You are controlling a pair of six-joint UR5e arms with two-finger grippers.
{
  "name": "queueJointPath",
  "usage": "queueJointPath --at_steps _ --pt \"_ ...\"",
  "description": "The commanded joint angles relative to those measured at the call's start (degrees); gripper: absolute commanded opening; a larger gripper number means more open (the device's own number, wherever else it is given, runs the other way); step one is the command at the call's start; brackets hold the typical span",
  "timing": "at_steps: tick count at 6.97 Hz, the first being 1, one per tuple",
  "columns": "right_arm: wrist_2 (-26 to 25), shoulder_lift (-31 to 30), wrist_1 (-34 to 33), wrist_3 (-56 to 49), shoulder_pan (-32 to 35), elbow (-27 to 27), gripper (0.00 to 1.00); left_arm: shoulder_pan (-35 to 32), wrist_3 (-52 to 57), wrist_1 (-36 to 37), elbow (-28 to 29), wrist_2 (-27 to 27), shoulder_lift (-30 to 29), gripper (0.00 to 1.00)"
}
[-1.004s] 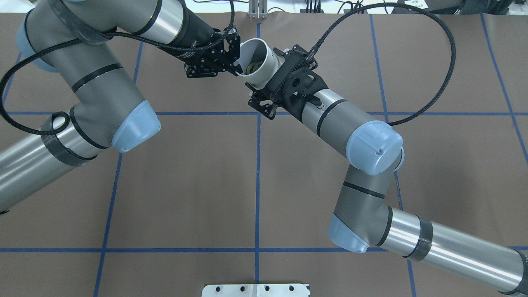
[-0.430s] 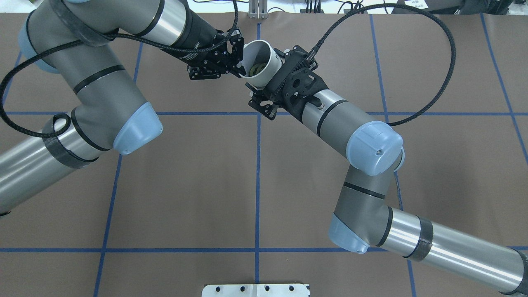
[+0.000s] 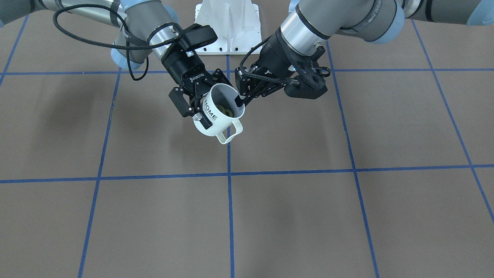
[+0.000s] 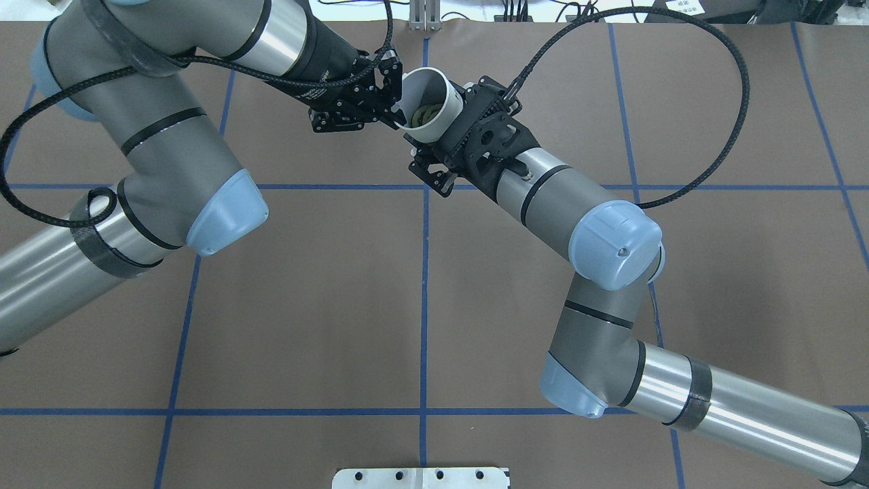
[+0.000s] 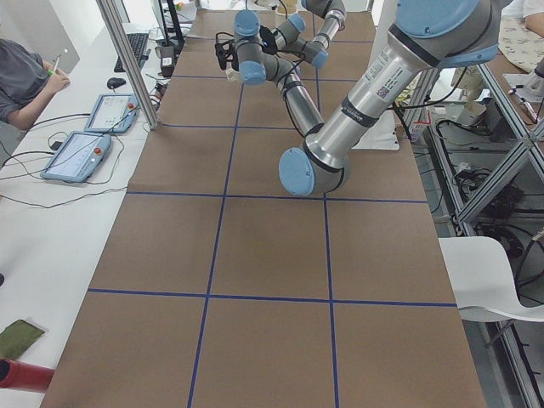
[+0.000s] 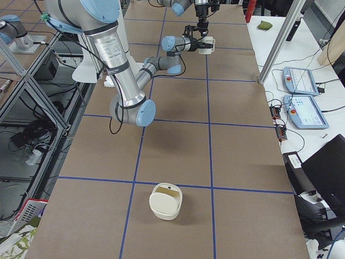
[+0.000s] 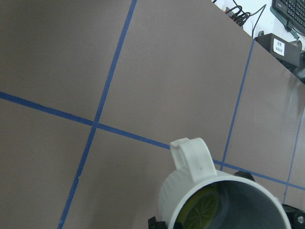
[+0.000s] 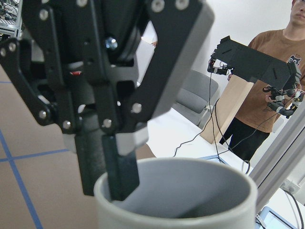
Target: Left arm hands cup to right arm to dump lemon
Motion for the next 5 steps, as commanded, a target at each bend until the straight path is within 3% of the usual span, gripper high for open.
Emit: queueJointPath --at_steps 1,3,5 --pt "-0.1 -0.2 0.0 -0.1 0.0 -0.1 0.29 0.0 0.5 0.0 -1.1 0.0 0.7 1.0" --pt "-0.2 -0.4 0.2 -0.1 0.0 0.1 0.29 -1.3 0.8 0.1 -1.6 -1.2 0.7 1.0" --pt "-0.4 -0.9 0.2 4.1 1.6 -0.1 0.3 -7.4 6.5 0.1 -2.2 -6.6 5.0 1.0"
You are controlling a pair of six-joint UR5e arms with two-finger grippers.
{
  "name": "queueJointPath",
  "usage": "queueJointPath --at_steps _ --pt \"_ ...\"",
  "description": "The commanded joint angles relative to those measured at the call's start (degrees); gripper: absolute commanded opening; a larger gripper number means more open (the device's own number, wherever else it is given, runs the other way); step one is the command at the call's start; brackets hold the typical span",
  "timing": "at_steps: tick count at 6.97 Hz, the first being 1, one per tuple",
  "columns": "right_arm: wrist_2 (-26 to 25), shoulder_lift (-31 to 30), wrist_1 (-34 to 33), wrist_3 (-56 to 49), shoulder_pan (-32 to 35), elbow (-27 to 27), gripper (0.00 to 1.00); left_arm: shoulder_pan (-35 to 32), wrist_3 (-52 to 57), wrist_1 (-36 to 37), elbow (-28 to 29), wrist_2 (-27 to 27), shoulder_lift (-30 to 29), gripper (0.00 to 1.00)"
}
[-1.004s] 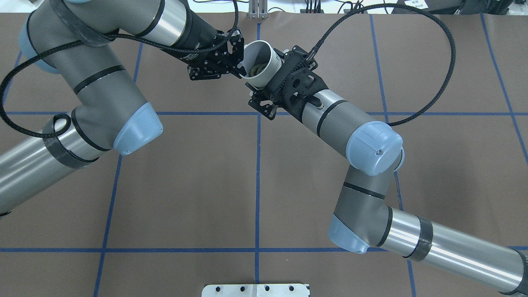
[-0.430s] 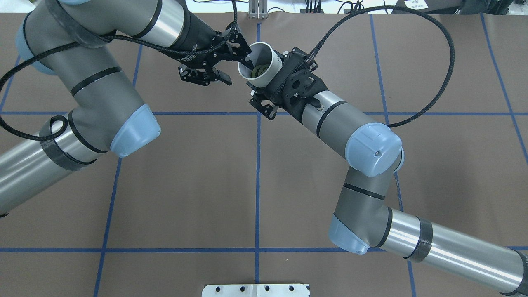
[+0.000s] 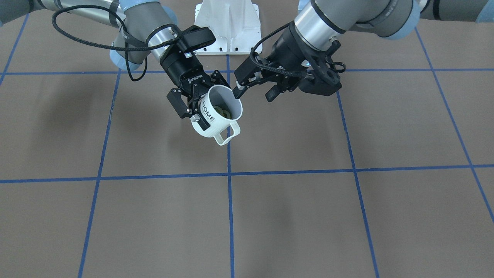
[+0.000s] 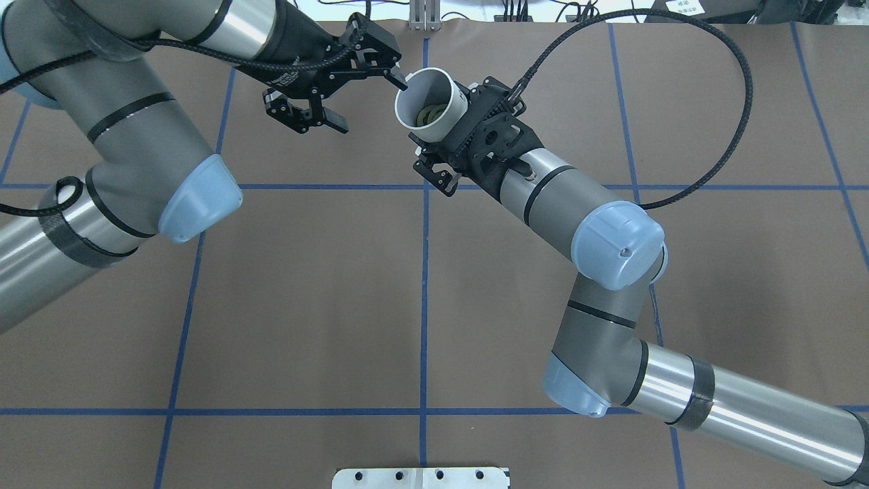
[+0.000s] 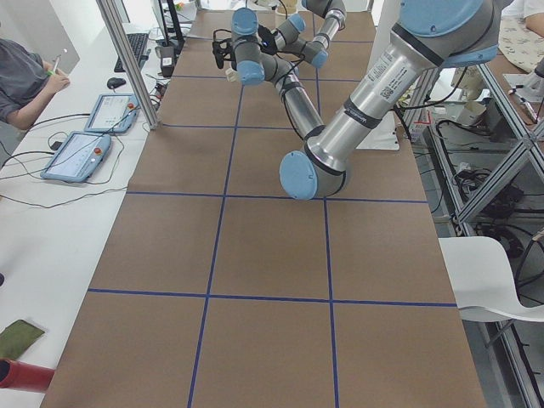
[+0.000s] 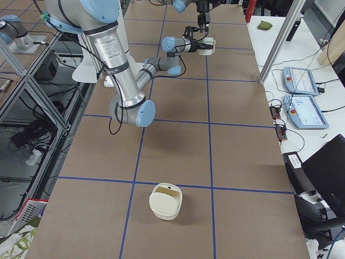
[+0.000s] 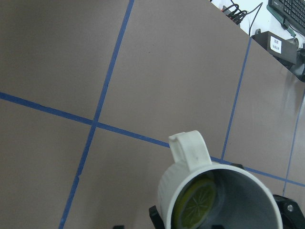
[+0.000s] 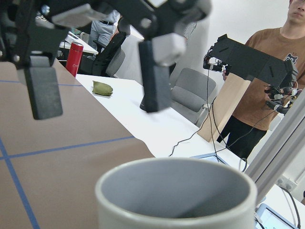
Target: Left arm hands cup to right arm to dump lemon
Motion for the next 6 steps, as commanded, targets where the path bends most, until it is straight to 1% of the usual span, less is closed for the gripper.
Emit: queueJointPath --at_steps 1,3,4,5,6 --pt "-0.5 -1.2 -0.5 11.3 2.0 -0.1 0.3 -5.2 8.7 0.0 -1.4 -3.6 6.5 1.0" --pt "-0.4 -5.4 -0.5 17.0 6.4 -0.1 0.3 -9.1 22.4 0.1 -4.5 -3.5 17.4 1.0" --pt "0.0 -6.7 -0.6 22.0 8.4 0.1 0.3 -10.4 29.1 0.2 -4.8 -3.5 21.3 1.0" --pt "3.2 -8.7 -2.8 22.2 11.5 1.0 0.31 -11.6 35.7 0.4 -4.8 -3.4 24.6 1.0" --pt "10.3 -10.5 -9.1 22.3 15.7 4.8 0.31 -14.2 45.7 3.0 -4.8 -3.5 27.7 1.0"
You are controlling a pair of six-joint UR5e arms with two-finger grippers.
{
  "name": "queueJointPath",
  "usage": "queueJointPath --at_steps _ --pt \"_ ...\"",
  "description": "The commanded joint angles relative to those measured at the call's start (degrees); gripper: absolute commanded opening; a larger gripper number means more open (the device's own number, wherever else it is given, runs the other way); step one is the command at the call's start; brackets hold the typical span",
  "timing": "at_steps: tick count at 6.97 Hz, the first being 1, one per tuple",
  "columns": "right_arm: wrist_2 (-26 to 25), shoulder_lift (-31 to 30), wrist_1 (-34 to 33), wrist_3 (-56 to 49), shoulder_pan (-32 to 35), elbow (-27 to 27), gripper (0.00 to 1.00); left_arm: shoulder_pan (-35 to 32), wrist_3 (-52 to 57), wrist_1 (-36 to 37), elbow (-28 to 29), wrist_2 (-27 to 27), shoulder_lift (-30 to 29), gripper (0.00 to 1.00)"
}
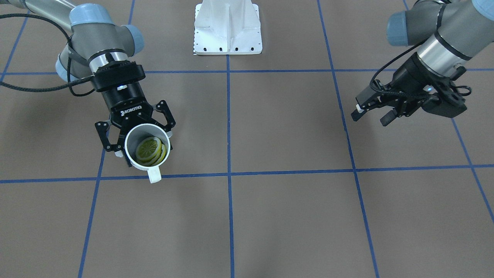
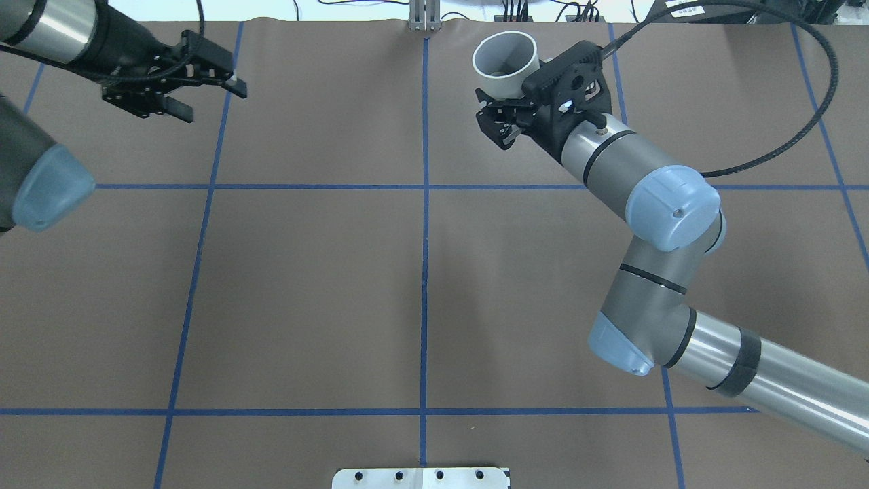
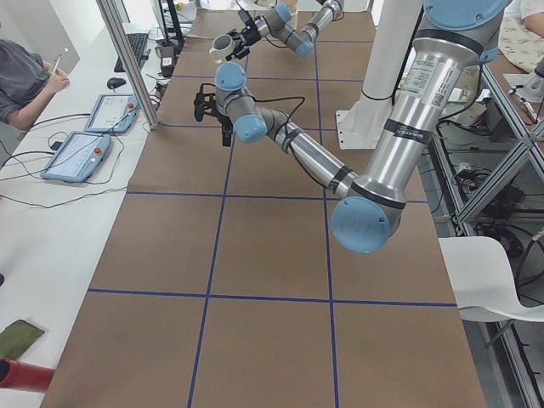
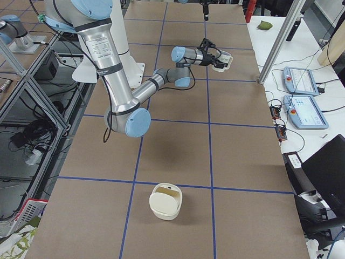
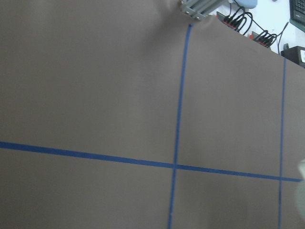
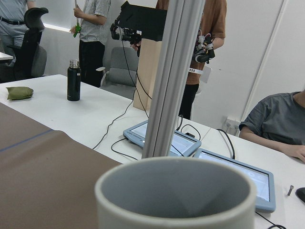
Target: Left arm hands cup to right arm to dump lemon
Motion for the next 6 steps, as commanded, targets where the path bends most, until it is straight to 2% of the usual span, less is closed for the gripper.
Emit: queueJointPath --at_steps 1,2,3,4,5,6 --pt "11.1 -5.2 -8.1 0.9 7.5 6.6 0.31 -5.6 20.5 6.1 -0.3 0.0 6.6 1.0" --pt "12.0 -9.4 -8.1 2.5 8.7 9.0 0.31 -8.7 29.8 10.0 -0.2 0.0 8.7 1.0" --pt "12.1 -13.2 -7.7 11.0 8.8 11.5 0.33 -11.2 37.4 14.0 -0.1 0.0 9.9 1.0" --pt "12.1 -17.9 -6.3 18.9 8.8 15.0 0.33 -12.8 41.4 14.7 -0.1 0.0 11.7 1.0" --pt "11.6 -24.8 -0.9 19.3 8.8 17.4 0.32 -13.7 42.7 14.8 -0.1 0.0 12.5 1.0" --pt "10.6 -31.4 8.4 19.5 8.8 17.1 0.31 -14.2 43.5 14.8 0.0 0.0 14.0 1.0"
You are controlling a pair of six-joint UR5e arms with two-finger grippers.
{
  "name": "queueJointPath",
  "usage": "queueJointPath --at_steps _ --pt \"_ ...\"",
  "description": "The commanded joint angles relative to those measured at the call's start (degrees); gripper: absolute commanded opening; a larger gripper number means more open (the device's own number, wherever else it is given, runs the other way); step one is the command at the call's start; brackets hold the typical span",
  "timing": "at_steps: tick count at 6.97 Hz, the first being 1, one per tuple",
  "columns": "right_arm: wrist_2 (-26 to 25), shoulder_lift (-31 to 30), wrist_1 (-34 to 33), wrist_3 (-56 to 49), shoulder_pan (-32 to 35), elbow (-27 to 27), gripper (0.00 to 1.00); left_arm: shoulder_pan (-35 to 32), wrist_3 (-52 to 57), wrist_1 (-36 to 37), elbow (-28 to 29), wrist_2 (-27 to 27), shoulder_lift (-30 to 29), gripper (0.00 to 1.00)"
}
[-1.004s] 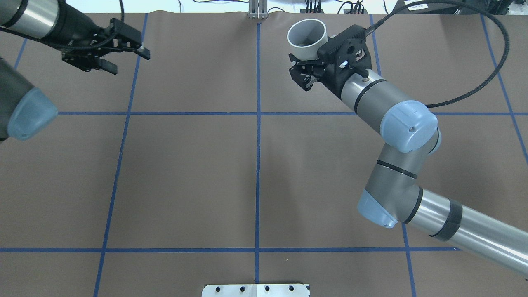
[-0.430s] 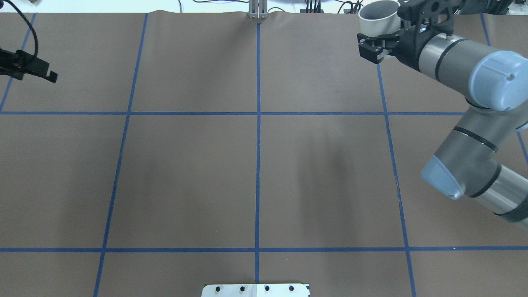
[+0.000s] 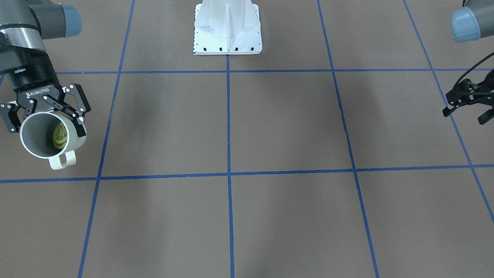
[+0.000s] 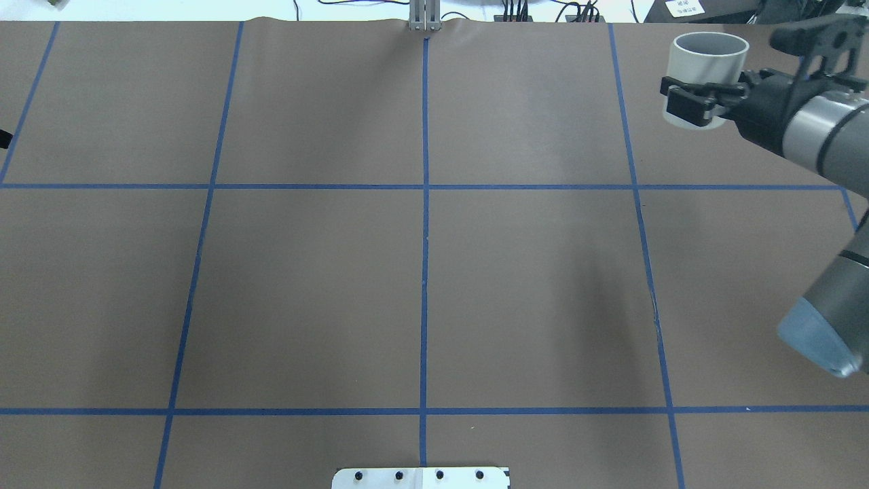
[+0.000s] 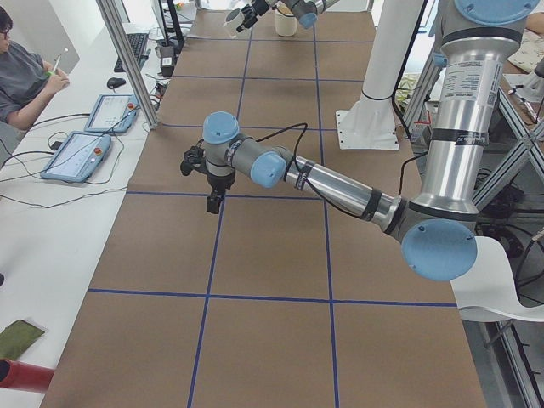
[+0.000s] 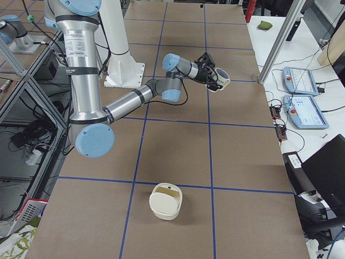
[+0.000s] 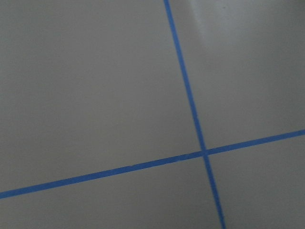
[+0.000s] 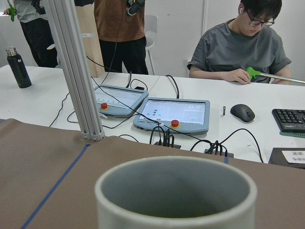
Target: Left arm hands cup to right arm to dump lemon
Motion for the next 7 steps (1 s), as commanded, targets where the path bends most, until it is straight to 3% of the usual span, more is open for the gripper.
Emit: queueJointPath --at_steps 1,3,6,7 --pt "-3.0 -13.8 16.9 1.6 0.1 0.5 0.32 -1.9 3.6 0.3 0.1 0.0 3.3 1.0" --pt "-4.2 -23.9 32.8 4.6 0.6 -3.8 0.31 -4.2 7.6 0.4 -0.3 0.0 5.4 1.0" --pt "-5.0 -26.9 59.9 16.0 1.4 -22.4 0.34 -4.2 7.6 0.3 -0.4 0.0 5.3 1.0" --pt "-4.9 -27.7 65.9 26.3 1.6 -25.8 0.34 -4.2 7.6 0.3 -0.9 0.0 5.4 1.0"
